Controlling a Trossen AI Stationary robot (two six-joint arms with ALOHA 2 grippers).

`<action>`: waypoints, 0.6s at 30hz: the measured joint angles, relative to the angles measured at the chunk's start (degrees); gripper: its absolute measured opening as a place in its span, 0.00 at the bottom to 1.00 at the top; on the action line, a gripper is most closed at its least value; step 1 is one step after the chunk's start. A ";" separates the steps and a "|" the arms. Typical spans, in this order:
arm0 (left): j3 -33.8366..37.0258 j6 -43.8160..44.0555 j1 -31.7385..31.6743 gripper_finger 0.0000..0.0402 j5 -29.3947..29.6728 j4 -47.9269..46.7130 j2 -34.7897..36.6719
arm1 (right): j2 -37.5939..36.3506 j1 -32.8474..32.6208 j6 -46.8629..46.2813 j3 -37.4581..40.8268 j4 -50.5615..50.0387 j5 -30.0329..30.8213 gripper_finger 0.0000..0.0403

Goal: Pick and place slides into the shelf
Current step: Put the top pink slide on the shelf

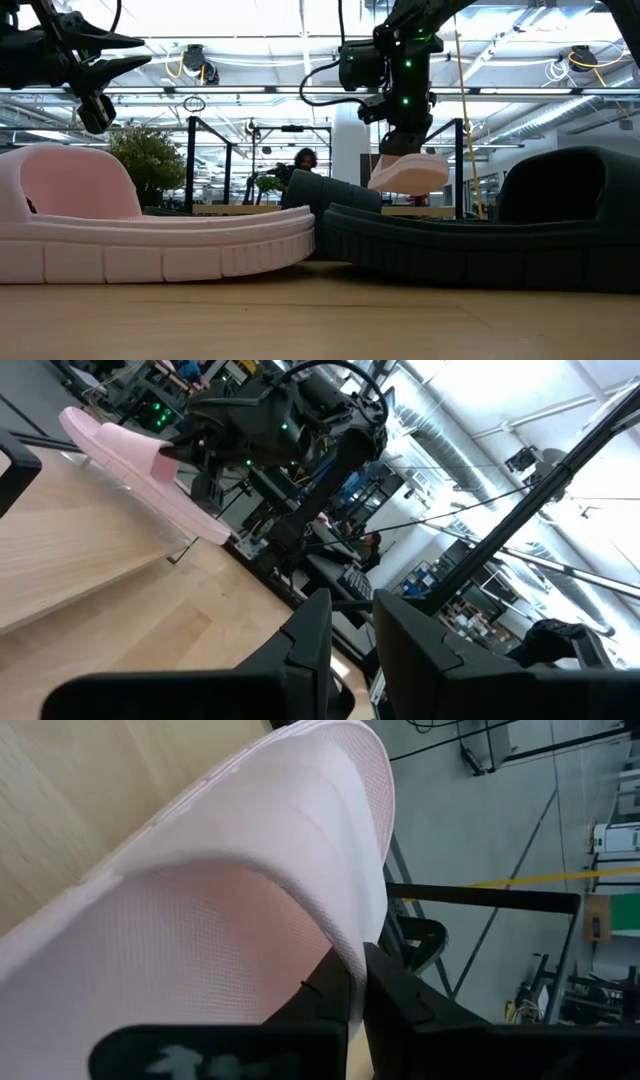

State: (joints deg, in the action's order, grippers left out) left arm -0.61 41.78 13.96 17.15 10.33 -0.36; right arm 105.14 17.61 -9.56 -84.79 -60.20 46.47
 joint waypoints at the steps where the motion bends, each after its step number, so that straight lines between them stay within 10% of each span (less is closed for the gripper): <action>1: 0.01 0.00 0.01 0.18 0.00 0.00 0.00 | 0.00 0.01 0.00 0.00 0.01 0.00 0.01; 18: 0.01 0.00 0.01 0.18 0.00 -0.07 0.00 | -0.09 0.02 -3.06 7.17 1.89 0.20 0.01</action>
State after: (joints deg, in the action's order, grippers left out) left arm -0.60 41.78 13.98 17.15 10.26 -0.36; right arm 105.06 17.62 -12.62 -77.62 -58.31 46.68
